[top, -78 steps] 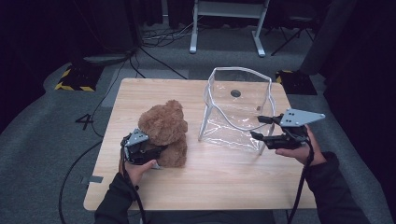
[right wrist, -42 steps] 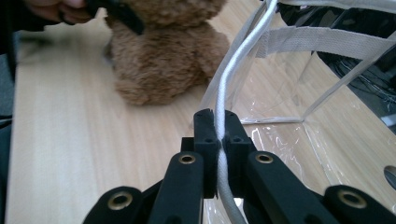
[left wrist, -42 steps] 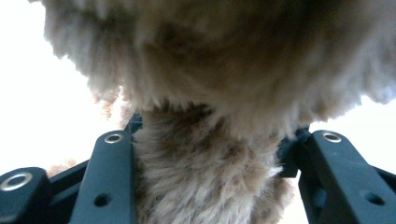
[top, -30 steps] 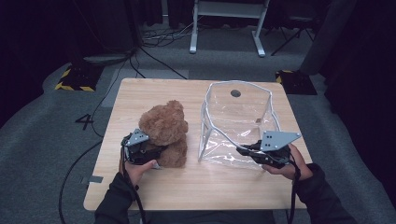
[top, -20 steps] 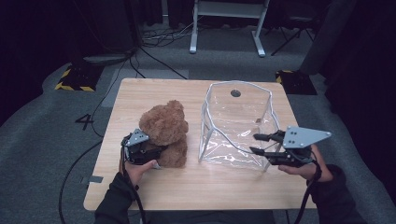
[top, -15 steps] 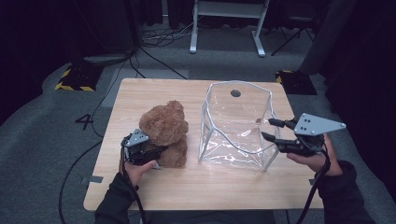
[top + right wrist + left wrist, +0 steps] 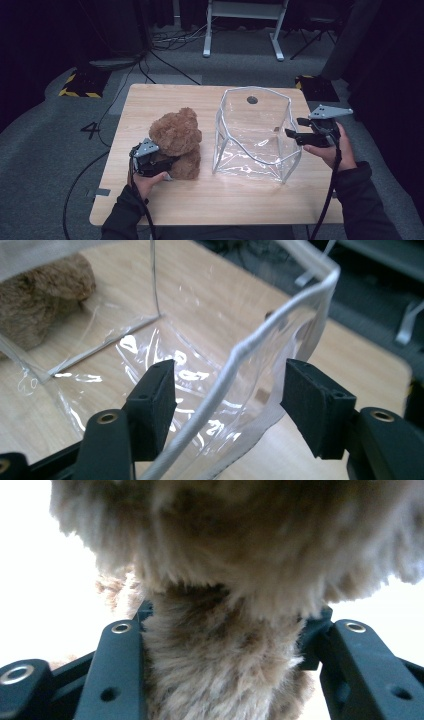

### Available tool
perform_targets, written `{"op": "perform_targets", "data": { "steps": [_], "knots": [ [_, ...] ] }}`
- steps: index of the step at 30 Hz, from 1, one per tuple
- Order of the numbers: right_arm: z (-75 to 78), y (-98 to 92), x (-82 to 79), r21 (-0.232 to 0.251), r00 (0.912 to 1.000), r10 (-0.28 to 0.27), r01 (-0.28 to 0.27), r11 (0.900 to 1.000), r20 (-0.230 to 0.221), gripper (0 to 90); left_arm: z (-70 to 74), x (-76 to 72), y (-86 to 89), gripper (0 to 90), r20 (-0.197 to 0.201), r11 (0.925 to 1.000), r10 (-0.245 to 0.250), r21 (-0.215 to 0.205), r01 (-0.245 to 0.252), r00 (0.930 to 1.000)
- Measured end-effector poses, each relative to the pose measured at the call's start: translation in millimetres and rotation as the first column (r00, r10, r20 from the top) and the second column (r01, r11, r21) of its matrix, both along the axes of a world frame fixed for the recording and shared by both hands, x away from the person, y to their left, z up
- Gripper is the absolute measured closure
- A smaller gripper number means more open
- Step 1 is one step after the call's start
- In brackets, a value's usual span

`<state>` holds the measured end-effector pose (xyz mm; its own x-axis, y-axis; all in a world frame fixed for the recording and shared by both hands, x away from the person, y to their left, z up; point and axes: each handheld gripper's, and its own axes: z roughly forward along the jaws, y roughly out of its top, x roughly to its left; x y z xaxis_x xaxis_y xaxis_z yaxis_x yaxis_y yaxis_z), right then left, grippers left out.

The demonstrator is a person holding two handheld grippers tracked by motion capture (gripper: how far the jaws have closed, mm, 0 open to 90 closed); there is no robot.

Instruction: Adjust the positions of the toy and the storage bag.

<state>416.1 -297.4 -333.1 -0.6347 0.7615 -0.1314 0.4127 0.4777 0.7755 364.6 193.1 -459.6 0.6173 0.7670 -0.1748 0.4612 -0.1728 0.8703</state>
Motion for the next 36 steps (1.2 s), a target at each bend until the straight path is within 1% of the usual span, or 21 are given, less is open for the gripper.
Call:
{"op": "perform_targets", "data": {
  "steps": [3,4,5,6,7,9,10,12,13,15,17,19,22,24,27,32,35,36],
  "knots": [
    [-4.8,0.0,8.2,0.043,0.9988,0.003,-0.001,0.999,-0.048,41.8,0.0,0.3,0.2,48.6,0.002,1.0,-0.003,0.004,0.003,1.0],
    [-6.3,1.4,10.8,0.045,0.9981,0.011,-0.008,0.999,-0.061,42.1,0.0,0.4,0.2,48.5,0.002,1.0,-0.003,0.004,0.003,1.0],
    [-7.6,2.8,13.4,0.058,0.997,0.023,-0.019,0.998,-0.074,42.3,-0.1,0.6,0.0,48.5,0.002,1.0,-0.002,0.004,0.002,1.0],
    [-8.0,4.7,15.7,0.072,0.9955,0.036,-0.029,0.997,-0.088,44.7,0.0,0.8,-0.4,48.6,0.004,1.0,0.0,0.006,0.0,1.0],
    [-7.3,7.7,16.9,0.069,0.9951,0.041,-0.035,0.997,-0.09,47.6,0.0,0.8,-0.4,48.6,0.004,1.0,0.0,0.006,0.0,1.0],
    [-5.6,12.0,18.8,0.061,0.9975,0.023,-0.019,0.998,-0.066,54.2,0.7,0.5,-1.9,48.7,0.008,0.9999,0.002,0.017,-0.002,1.0],
    [-5.8,14.9,21.4,0.075,0.9978,0.012,-0.008,0.997,-0.065,56.4,0.9,0.5,-1.9,48.7,0.009,0.9998,0.002,0.02,-0.002,1.0],
    [-7.1,20.6,24.8,0.081,0.998,0.021,-0.016,0.997,-0.06,61.8,1.0,0.7,-1.5,48.7,0.01,0.9998,0.001,0.022,-0.001,1.0],
    [-7.3,23.5,25.7,0.083,0.9983,0.018,-0.013,0.996,-0.056,66.9,0.9,0.7,-1.2,48.7,0.009,0.9998,0.003,0.021,-0.003,1.0],
    [-7.4,27.4,27.8,0.088,0.9988,0.014,-0.01,0.996,-0.047,73.5,0.9,1.0,-0.9,48.7,0.008,0.9998,0.002,0.019,-0.002,1.0],
    [-7.3,32.1,29.7,0.084,0.9996,-0.001,0.004,0.996,-0.03,79.8,1.1,1.2,-1.3,48.7,0.007,0.9998,0.003,0.019,-0.003,1.0],
    [-6.6,35.6,32.1,0.067,0.9999,-0.014,0.015,0.998,-0.008,86.4,1.3,1.2,-1.2,48.8,0.009,0.9998,0.001,0.022,-0.001,1.0],
    [-6.1,35.4,36.7,0.081,0.9995,-0.03,0.031,0.996,-0.005,87.3,1.2,1.7,-0.8,48.7,0.007,0.9998,0.003,0.019,-0.003,1.0],
    [-6.1,36.6,40.7,0.098,0.9986,-0.052,0.053,0.994,-0.01,87.5,1.5,2.2,-0.7,48.7,0.005,0.9998,0.004,0.019,-0.004,1.0],
    [-6.1,42.1,47.7,0.105,0.9976,-0.069,0.07,0.992,-0.008,87.7,1.7,2.8,0.6,48.8,0.005,0.9998,-0.002,0.022,0.002,1.0],
    [-5.1,50.4,54.7,0.107,0.995,-0.1,0.1,0.989,-0.007,87.3,1.3,3.6,2.6,48.9,0.001,0.9999,-0.004,0.013,0.004,1.0],
    [-4.4,47.8,54.6,0.113,0.9957,-0.092,0.093,0.989,-0.015,81.0,1.2,3.3,2.5,48.9,0.001,0.9999,-0.004,0.013,0.004,1.0],
    [-4.1,45.1,53.7,0.114,0.9959,-0.089,0.09,0.989,-0.013,76.6,1.2,3.3,2.4,48.9,0.001,0.9999,-0.004,0.012,0.004,1.0]
  ]
}}
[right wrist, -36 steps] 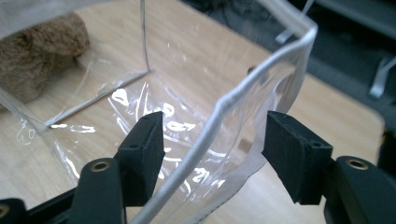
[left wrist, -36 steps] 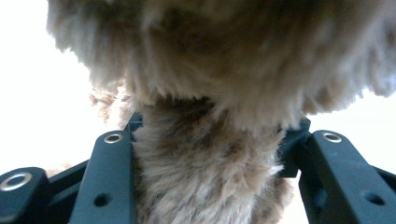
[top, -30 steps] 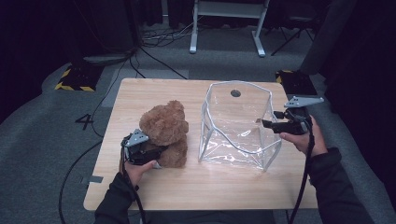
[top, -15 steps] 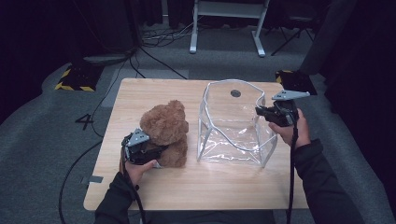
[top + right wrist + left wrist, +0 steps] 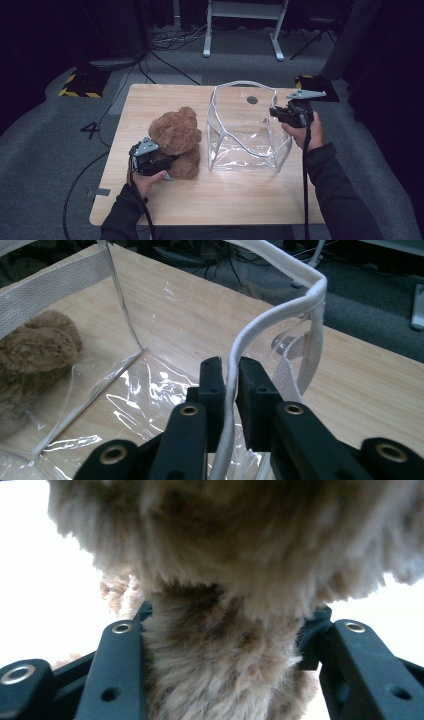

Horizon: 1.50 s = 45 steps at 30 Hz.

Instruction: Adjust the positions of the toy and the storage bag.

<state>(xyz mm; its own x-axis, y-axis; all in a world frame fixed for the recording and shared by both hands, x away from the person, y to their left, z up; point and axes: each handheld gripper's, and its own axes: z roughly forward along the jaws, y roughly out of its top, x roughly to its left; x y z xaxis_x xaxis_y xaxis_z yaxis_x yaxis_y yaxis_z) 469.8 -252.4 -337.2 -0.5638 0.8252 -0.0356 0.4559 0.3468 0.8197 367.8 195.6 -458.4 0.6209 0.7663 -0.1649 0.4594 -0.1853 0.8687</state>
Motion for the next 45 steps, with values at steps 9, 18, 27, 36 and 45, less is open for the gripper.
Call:
{"op": "perform_targets", "data": {
  "steps": [9,18,27,36,45],
  "knots": [
    [20.8,-31.2,-22.9,0.048,0.9975,-0.013,0.01,0.999,0.07,41.1,-0.5,-0.2,-0.5,48.8,0.0,1.0,0.003,-0.006,-0.003,1.0],
    [12.7,-69.1,-48.5,0.045,0.9912,-0.008,0.002,0.999,0.132,31.1,-1.6,-0.4,-0.2,48.8,0.003,1.0,-0.003,-0.009,0.003,1.0],
    [-9.7,-91.7,-64.7,-0.005,0.9839,-0.03,0.031,1.0,0.176,24.0,-2.6,-0.8,0.0,48.6,0.0,0.9998,-0.002,-0.021,0.002,1.0],
    [-40.6,-98.3,-72.8,-0.059,0.9869,-0.033,0.043,0.997,0.158,19.5,-3.0,-0.9,-0.1,48.7,0.004,0.9998,-0.007,-0.018,0.007,1.0],
    [-86.4,-94.8,-70.5,-0.095,0.9973,-0.013,0.02,0.995,0.073,20.3,-3.2,-1.0,0.1,48.8,0.003,0.9998,-0.01,-0.02,0.01,0.9999]
  ]
}}
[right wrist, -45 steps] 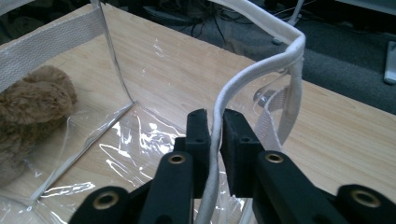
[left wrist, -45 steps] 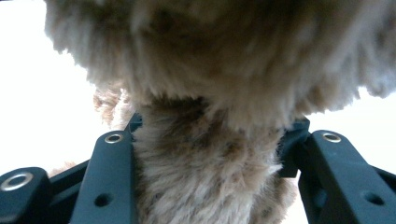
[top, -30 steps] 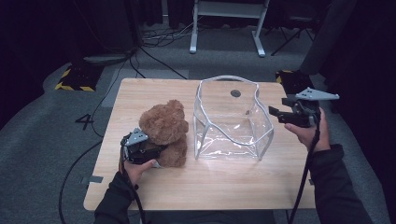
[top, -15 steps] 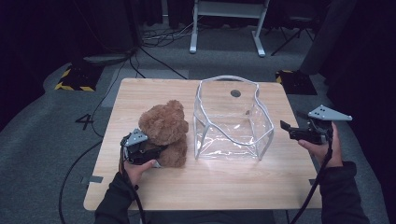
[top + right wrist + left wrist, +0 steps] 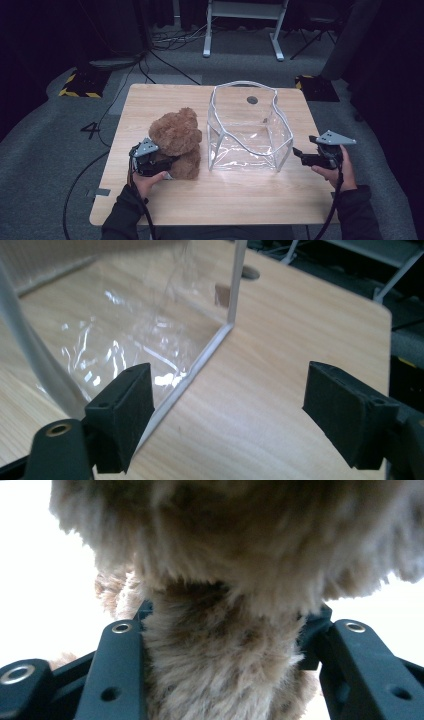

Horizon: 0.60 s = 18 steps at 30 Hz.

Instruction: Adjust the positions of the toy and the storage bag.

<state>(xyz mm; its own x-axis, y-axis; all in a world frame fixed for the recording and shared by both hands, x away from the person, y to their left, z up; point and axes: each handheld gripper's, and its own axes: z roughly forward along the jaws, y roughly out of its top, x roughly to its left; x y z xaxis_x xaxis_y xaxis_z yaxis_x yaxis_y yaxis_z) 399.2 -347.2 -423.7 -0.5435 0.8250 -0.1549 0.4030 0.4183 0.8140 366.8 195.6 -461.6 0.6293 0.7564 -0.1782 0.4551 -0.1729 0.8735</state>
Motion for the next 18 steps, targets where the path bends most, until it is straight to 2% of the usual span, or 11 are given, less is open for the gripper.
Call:
{"op": "perform_targets", "data": {
  "steps": [8,11,13,18],
  "knots": [
    [-40.8,1.6,-2.2,-0.014,0.9939,0.058,-0.059,0.998,-0.094,20.3,0.0,0.2,-0.2,48.8,0.003,1.0,0.0,0.003,0.0,1.0],
    [-52.1,0.1,-3.3,-0.018,0.9907,0.061,-0.064,0.998,-0.122,20.1,0.0,-0.3,-0.5,48.8,0.005,1.0,-0.002,0.006,0.002,1.0],
    [-57.7,-2.0,-4.2,-0.023,0.9903,0.045,-0.048,0.999,-0.131,20.0,-0.1,0.0,-0.3,48.8,0.006,1.0,-0.005,0.006,0.005,1.0],
    [-68.5,-7.2,-7.7,-0.006,0.9874,0.038,-0.039,0.999,-0.154,19.8,-0.2,0.2,0.4,48.8,0.009,0.9999,-0.013,0.011,0.012,0.9999]
  ]
}}
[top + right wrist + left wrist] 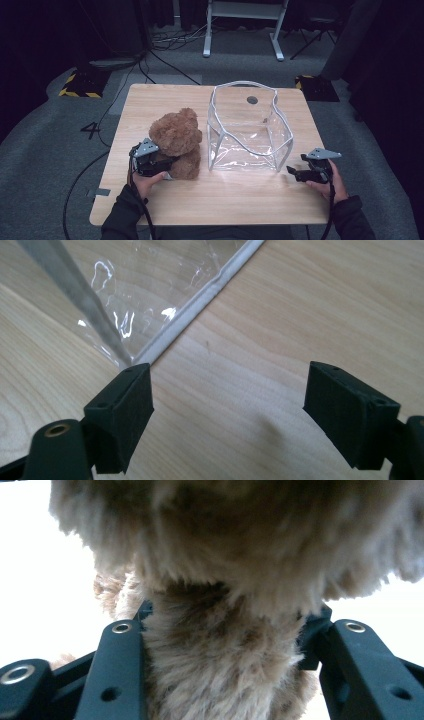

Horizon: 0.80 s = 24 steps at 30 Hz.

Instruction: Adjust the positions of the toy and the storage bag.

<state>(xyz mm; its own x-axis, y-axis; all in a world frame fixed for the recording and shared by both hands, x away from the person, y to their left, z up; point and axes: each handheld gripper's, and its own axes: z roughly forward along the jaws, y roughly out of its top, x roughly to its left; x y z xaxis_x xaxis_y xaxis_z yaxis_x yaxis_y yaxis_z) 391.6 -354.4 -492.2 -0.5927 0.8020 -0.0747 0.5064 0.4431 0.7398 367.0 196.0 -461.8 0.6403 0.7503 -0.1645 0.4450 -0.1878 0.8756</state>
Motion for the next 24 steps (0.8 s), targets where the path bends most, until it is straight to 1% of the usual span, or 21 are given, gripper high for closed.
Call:
{"op": "perform_targets", "data": {
  "steps": [3,6,12,14,19,24],
  "knots": [
    [-5.8,-1.2,-2.2,-0.007,0.9999,-0.001,0.0,1.0,-0.011,19.7,0.0,-0.4,-0.3,48.8,0.004,1.0,0.001,0.004,-0.001,1.0],
    [-11.3,-2.3,-4.7,-0.015,0.9997,-0.006,0.006,1.0,-0.025,19.4,0.1,-1.5,-0.8,48.8,0.012,0.9998,-0.002,0.02,0.002,0.9999],
    [-16.4,-8.8,-8.6,0.052,0.9993,-0.018,0.02,0.998,-0.032,20.8,-0.9,-0.7,0.4,48.8,0.014,0.9999,-0.008,0.013,0.008,0.9999],
    [-16.3,-8.9,-10.2,0.051,0.9995,-0.014,0.015,0.999,-0.028,22.5,-1.3,-1.0,0.2,48.8,0.015,0.9999,-0.008,0.011,0.008,0.9999],
    [-16.3,-8.9,-10.0,0.053,0.9995,-0.013,0.015,0.998,-0.03,22.5,-1.3,-1.4,0.9,48.9,0.022,0.9997,-0.014,0.02,0.013,0.9997],
    [-16.4,-8.9,-9.9,0.053,0.9995,-0.013,0.015,0.998,-0.03,22.3,-1.5,-2.7,0.7,49.0,0.023,0.9997,-0.016,0.02,0.016,0.9996]
  ]
}}
